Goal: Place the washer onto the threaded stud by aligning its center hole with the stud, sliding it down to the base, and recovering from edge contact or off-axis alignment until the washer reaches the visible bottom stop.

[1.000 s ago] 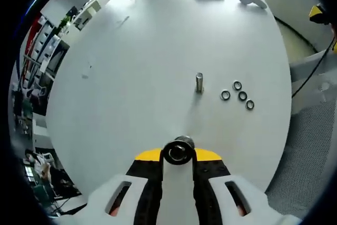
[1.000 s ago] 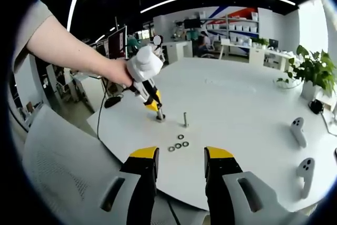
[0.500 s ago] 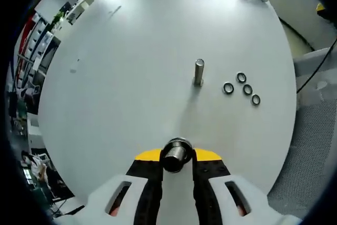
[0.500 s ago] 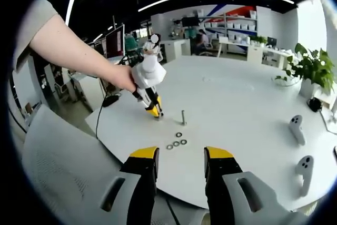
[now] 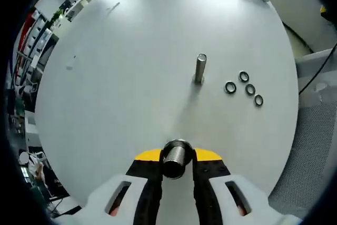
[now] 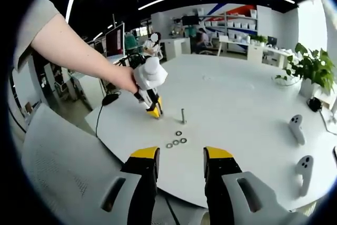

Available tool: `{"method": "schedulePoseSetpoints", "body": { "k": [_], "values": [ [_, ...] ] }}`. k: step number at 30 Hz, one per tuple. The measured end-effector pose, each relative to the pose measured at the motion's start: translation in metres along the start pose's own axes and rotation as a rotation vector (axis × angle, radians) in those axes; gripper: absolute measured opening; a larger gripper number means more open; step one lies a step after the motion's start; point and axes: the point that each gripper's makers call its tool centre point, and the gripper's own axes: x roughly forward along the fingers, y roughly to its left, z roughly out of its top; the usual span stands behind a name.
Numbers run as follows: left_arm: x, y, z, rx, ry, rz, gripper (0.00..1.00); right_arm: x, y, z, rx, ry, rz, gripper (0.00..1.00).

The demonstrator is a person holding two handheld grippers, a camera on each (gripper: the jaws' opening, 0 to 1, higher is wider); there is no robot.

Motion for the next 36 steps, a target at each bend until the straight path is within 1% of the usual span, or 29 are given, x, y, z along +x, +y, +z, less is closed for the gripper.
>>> {"method": "schedulePoseSetpoints", "body": {
  "k": [3, 4, 6, 7, 8, 9, 10, 11, 13, 15, 17, 21, 23, 25, 27, 28, 33, 34, 35, 36],
  "values": [
    [-0.003, -0.001, -0.001, -0.007, 0.004, 0.008, 0.19, 0.000, 0.000, 0.000, 0.000, 0.001, 0.002, 0.35],
    [-0.006, 0.000, 0.001, 0.021, -0.003, 0.027, 0.19, 0.000, 0.000, 0.000, -0.001, 0.001, 0.002, 0.35],
    [-0.010, -0.002, 0.000, 0.023, -0.007, 0.031, 0.19, 0.000, 0.001, 0.000, -0.003, 0.000, 0.001, 0.35],
    [-0.010, 0.000, 0.000, 0.019, -0.010, 0.035, 0.19, 0.000, 0.001, 0.000, -0.003, 0.000, 0.001, 0.35],
    [-0.012, 0.003, -0.001, 0.017, -0.012, 0.044, 0.15, 0.000, 0.001, 0.000, -0.003, -0.001, 0.002, 0.35],
    [-0.015, 0.004, -0.002, 0.013, -0.019, 0.038, 0.14, 0.000, 0.001, 0.000, -0.003, -0.001, 0.002, 0.35],
    [-0.016, 0.004, -0.002, -0.015, -0.026, 0.039, 0.14, 0.000, 0.001, 0.000, -0.004, -0.001, 0.003, 0.35],
    [-0.018, 0.003, -0.005, -0.033, -0.026, 0.029, 0.16, 0.000, 0.002, 0.000, -0.007, 0.000, 0.006, 0.35],
    [-0.022, 0.004, -0.007, -0.035, -0.038, 0.046, 0.21, 0.000, 0.002, 0.000, -0.012, 0.001, 0.008, 0.35],
    [-0.027, 0.004, -0.009, -0.044, -0.047, 0.049, 0.21, 0.000, 0.003, 0.000, -0.013, 0.002, 0.011, 0.35],
    [-0.035, 0.001, -0.010, -0.070, -0.085, 0.061, 0.22, 0.000, 0.004, 0.000, -0.016, 0.004, 0.014, 0.35],
    [-0.046, -0.006, -0.020, -0.114, -0.112, 0.071, 0.23, 0.001, 0.006, 0.000, -0.023, 0.006, 0.023, 0.35],
    [-0.051, -0.011, -0.022, -0.144, -0.146, 0.071, 0.23, 0.001, 0.007, -0.001, -0.028, 0.008, 0.030, 0.35],
    [-0.055, -0.014, -0.024, -0.166, -0.168, 0.072, 0.24, 0.001, 0.009, -0.001, -0.033, 0.009, 0.037, 0.35],
    [-0.060, -0.021, -0.025, -0.204, -0.208, 0.068, 0.25, 0.001, 0.011, -0.002, -0.034, 0.013, 0.045, 0.35],
    [-0.065, -0.024, -0.024, -0.221, -0.240, 0.069, 0.26, 0.001, 0.011, -0.002, -0.034, 0.013, 0.046, 0.35],
    [-0.083, -0.038, -0.028, -0.336, -0.356, 0.063, 0.28, 0.002, 0.014, -0.003, -0.037, 0.019, 0.062, 0.36],
    [-0.087, -0.042, -0.030, -0.377, -0.386, 0.059, 0.28, 0.002, 0.015, -0.003, -0.039, 0.019, 0.065, 0.36],
    [-0.090, -0.044, -0.031, -0.399, -0.410, 0.057, 0.28, 0.002, 0.016, -0.003, -0.041, 0.020, 0.068, 0.36],
    [-0.095, -0.048, -0.032, -0.414, -0.449, 0.050, 0.29, 0.002, 0.017, -0.003, -0.045, 0.021, 0.072, 0.36]
  ]
}}
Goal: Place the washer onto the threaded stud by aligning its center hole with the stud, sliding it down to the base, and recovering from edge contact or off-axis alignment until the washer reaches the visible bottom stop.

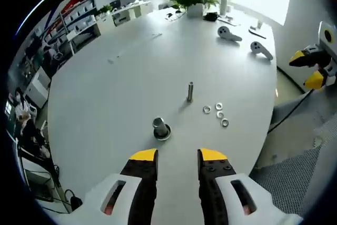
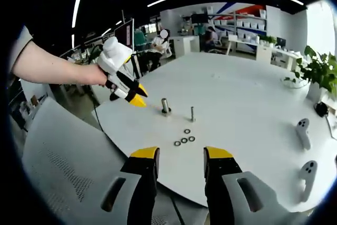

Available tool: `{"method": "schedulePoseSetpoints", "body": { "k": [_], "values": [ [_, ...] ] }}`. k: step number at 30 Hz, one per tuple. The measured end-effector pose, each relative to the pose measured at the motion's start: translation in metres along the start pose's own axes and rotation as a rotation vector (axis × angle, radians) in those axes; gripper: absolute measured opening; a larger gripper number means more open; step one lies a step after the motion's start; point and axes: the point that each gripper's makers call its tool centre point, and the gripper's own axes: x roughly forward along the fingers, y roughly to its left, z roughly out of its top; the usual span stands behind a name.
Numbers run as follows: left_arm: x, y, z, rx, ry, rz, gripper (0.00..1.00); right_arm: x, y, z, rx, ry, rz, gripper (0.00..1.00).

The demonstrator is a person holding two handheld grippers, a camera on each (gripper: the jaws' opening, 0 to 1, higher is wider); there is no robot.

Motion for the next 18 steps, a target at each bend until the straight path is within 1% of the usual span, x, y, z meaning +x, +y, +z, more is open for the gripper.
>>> {"method": "schedulePoseSetpoints", "body": {
  "k": [2, 4, 7, 8, 11, 15, 16, 17, 18],
  "values": [
    [-0.008, 0.001, -0.008, 0.001, -0.002, 0.012, 0.30, 0.000, 0.002, 0.000, -0.006, -0.002, 0.006, 0.36],
    [-0.018, -0.005, -0.014, -0.014, -0.032, 0.006, 0.30, 0.000, 0.003, 0.000, -0.010, 0.001, 0.012, 0.36],
    [-0.035, -0.011, -0.027, -0.037, -0.048, 0.016, 0.29, 0.000, 0.004, 0.001, -0.013, -0.003, 0.019, 0.36],
    [-0.039, -0.011, -0.030, -0.046, -0.054, 0.023, 0.29, 0.000, 0.005, 0.002, -0.013, -0.006, 0.022, 0.36],
    [-0.053, -0.011, -0.038, -0.104, -0.084, 0.049, 0.29, 0.001, 0.007, 0.001, -0.015, -0.001, 0.034, 0.36],
    [-0.073, -0.010, -0.051, -0.137, -0.116, 0.096, 0.29, 0.001, 0.009, 0.001, -0.008, -0.002, 0.041, 0.35],
    [-0.076, -0.010, -0.053, -0.152, -0.102, 0.091, 0.29, 0.001, 0.009, 0.001, -0.005, -0.002, 0.043, 0.35],
    [-0.082, -0.010, -0.050, -0.172, -0.106, 0.092, 0.30, 0.001, 0.010, 0.001, -0.009, 0.001, 0.049, 0.35],
    [-0.087, -0.010, -0.046, -0.165, -0.129, 0.101, 0.30, 0.002, 0.010, 0.001, -0.016, 0.002, 0.051, 0.35]
  ]
}}
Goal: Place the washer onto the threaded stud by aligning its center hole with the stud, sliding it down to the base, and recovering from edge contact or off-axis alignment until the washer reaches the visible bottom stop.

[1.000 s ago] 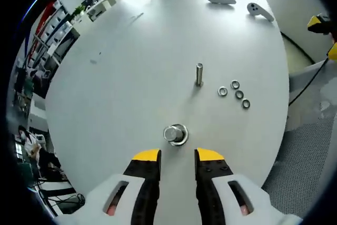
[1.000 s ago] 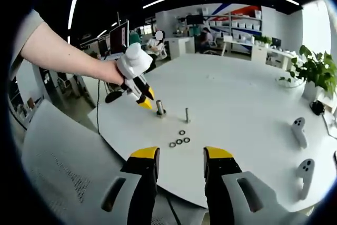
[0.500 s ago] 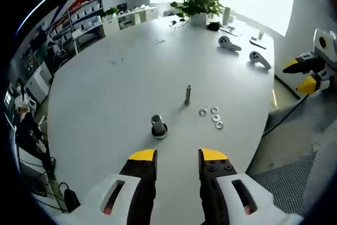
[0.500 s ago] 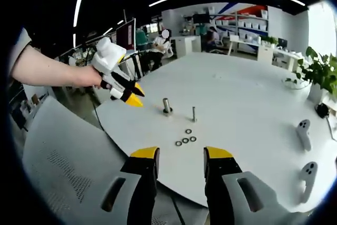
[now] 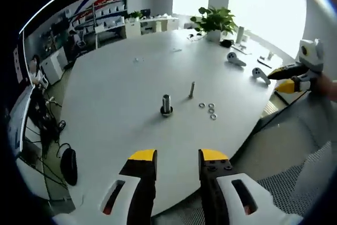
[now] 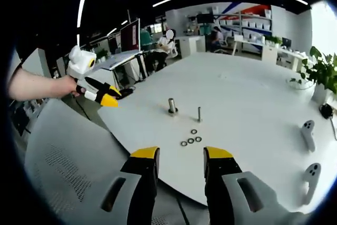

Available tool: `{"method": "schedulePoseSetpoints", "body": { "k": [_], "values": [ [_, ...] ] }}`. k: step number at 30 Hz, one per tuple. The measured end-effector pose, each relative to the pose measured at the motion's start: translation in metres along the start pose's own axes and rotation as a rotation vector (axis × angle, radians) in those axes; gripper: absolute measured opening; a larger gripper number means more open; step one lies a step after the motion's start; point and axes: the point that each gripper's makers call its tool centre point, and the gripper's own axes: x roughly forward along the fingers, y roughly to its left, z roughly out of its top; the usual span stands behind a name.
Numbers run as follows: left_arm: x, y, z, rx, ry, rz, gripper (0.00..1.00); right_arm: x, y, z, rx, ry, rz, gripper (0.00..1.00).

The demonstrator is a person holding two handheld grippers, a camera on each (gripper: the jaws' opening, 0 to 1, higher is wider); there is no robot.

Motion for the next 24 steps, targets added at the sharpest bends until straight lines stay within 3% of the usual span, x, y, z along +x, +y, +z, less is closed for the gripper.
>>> {"method": "schedulePoseSetpoints", "body": {
  "k": [6, 10, 15, 18, 21, 24],
  "values": [
    [-0.022, 0.001, 0.002, 0.015, -0.036, 0.030, 0.33, 0.001, 0.000, -0.003, 0.003, 0.009, 0.006, 0.36],
    [-0.026, 0.001, -0.005, -0.049, -0.047, 0.030, 0.35, 0.000, 0.001, -0.004, 0.017, 0.011, 0.014, 0.36],
    [-0.027, 0.001, -0.010, -0.029, -0.067, 0.058, 0.34, 0.002, 0.004, -0.006, 0.022, 0.024, 0.028, 0.35],
    [-0.027, 0.011, -0.009, 0.024, -0.051, 0.101, 0.33, 0.004, 0.008, -0.008, 0.014, 0.036, 0.041, 0.35],
    [-0.030, 0.018, -0.006, -0.030, -0.093, 0.102, 0.33, 0.004, 0.007, -0.008, 0.018, 0.039, 0.039, 0.35],
    [-0.039, 0.030, 0.000, -0.030, -0.149, 0.163, 0.33, 0.003, 0.008, -0.011, 0.024, 0.043, 0.042, 0.35]
  ]
}}
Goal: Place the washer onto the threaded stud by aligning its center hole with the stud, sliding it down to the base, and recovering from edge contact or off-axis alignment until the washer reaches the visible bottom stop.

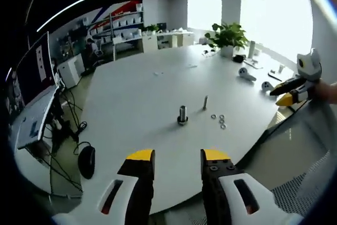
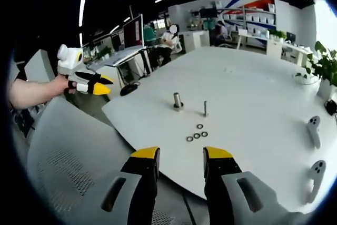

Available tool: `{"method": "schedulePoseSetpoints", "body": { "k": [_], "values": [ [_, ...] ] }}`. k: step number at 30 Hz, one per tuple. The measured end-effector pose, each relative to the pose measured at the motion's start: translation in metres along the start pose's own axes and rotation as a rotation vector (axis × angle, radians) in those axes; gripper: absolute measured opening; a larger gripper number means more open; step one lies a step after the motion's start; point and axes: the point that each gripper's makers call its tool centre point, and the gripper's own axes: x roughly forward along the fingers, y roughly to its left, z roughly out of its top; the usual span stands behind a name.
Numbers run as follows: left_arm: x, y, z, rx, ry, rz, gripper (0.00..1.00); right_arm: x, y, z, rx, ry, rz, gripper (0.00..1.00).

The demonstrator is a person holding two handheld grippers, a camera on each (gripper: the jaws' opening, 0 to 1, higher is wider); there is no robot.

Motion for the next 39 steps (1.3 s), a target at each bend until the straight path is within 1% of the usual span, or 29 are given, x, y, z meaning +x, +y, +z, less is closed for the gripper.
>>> {"method": "schedulePoseSetpoints", "body": {
  "k": [4, 8, 12, 14, 17, 21, 24, 27, 30, 33, 35, 39],
  "values": [
    [0.000, 0.002, 0.002, -0.003, -0.011, 0.001, 0.33, 0.000, -0.001, -0.001, 0.006, 0.008, -0.010, 0.35],
    [0.002, -0.006, 0.002, 0.001, -0.012, -0.036, 0.33, 0.000, -0.003, -0.006, 0.025, 0.024, -0.017, 0.35],
    [0.004, -0.015, 0.002, 0.021, -0.010, -0.081, 0.33, 0.002, -0.003, -0.009, -0.002, 0.053, -0.031, 0.35],
    [0.003, -0.018, 0.004, 0.013, -0.022, -0.094, 0.33, 0.002, -0.004, -0.010, -0.001, 0.059, -0.036, 0.36],
    [0.002, -0.019, 0.005, -0.006, -0.032, -0.103, 0.33, 0.000, -0.010, -0.013, 0.003, 0.074, -0.065, 0.36],
    [0.002, -0.021, 0.008, -0.026, -0.047, -0.125, 0.33, 0.002, -0.011, -0.015, -0.004, 0.093, -0.070, 0.36],
    [0.001, -0.027, 0.012, -0.014, -0.062, -0.147, 0.33, 0.002, -0.010, -0.017, -0.009, 0.103, -0.068, 0.37],
    [0.000, -0.033, 0.016, 0.006, -0.080, -0.174, 0.33, 0.002, -0.011, -0.016, -0.015, 0.098, -0.074, 0.37],
    [-0.002, -0.034, 0.018, 0.004, -0.096, -0.178, 0.32, 0.002, -0.014, -0.018, -0.008, 0.113, -0.092, 0.37],
    [-0.004, -0.031, 0.022, -0.028, -0.120, -0.183, 0.32, 0.002, -0.016, -0.020, -0.032, 0.126, -0.103, 0.37],
    [-0.004, -0.031, 0.023, -0.034, -0.130, -0.184, 0.32, 0.002, -0.017, -0.021, -0.031, 0.130, -0.108, 0.37],
    [-0.004, -0.034, 0.020, -0.045, -0.120, -0.197, 0.32, 0.001, -0.017, -0.027, -0.030, 0.158, -0.120, 0.37]
  ]
}}
